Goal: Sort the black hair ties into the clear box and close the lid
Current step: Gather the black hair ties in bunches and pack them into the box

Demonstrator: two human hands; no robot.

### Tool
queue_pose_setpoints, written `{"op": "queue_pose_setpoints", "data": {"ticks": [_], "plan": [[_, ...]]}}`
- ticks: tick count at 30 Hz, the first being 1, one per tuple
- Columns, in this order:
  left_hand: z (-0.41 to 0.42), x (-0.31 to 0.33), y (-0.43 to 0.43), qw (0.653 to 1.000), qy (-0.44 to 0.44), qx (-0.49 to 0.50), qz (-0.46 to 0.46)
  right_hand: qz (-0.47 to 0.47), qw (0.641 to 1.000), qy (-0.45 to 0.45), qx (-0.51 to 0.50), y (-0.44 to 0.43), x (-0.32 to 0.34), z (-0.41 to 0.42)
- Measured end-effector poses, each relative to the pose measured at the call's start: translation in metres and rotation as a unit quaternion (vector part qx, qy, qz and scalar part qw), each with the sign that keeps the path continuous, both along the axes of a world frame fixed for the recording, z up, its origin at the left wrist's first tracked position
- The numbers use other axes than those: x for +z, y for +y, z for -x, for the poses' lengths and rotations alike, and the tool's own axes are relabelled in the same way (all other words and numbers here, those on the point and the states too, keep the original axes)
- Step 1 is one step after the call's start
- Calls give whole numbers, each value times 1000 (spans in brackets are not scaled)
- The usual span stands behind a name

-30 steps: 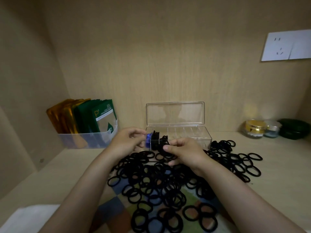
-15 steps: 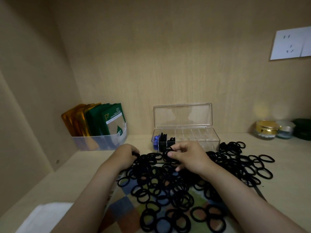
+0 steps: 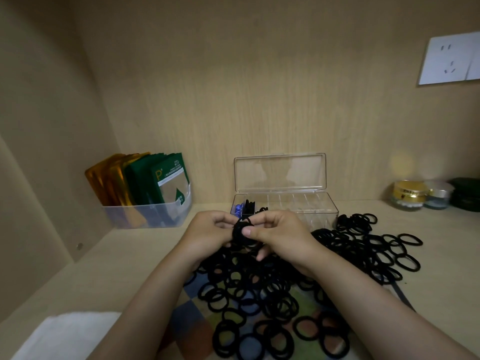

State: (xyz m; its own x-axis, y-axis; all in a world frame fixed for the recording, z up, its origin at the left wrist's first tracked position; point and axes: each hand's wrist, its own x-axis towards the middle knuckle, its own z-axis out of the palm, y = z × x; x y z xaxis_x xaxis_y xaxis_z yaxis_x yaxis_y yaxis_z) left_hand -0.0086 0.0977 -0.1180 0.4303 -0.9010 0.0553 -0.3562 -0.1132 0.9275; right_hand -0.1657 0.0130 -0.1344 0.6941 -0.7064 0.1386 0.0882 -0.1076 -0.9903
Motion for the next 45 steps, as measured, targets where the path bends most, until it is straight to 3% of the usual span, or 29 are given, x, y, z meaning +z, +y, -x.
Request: {"op": "queue_pose_setpoints", "data": {"ticks": [9,12,17,21,24,31,40,45], "plan": [[-1,-2,5,965,232,-124,-3,28,996,51,-65,-3,-4,-2],[-2,-2,8,974,179,-136,7,35,994,63,-82,-2,-4,-3],[-5,2,11,987,108,-117,35,28,997,68,-13,2,3,3],[-15,3,6,997,49,11,61,12,997,50,-59,-2,8,9],[-31,-7,2,991,-95,81,54,12,995,51,-86,-8,6,13],[-27,-22,-10,945,-310,-78,-72,23,995,57,-84,-10,3,14],[-13,-22,-24,905,-418,-26,-78,57,993,76,-72,-3,5,13],[-16,-23,-25,920,-388,-5,-61,49,994,70,-65,-2,7,14]]}}
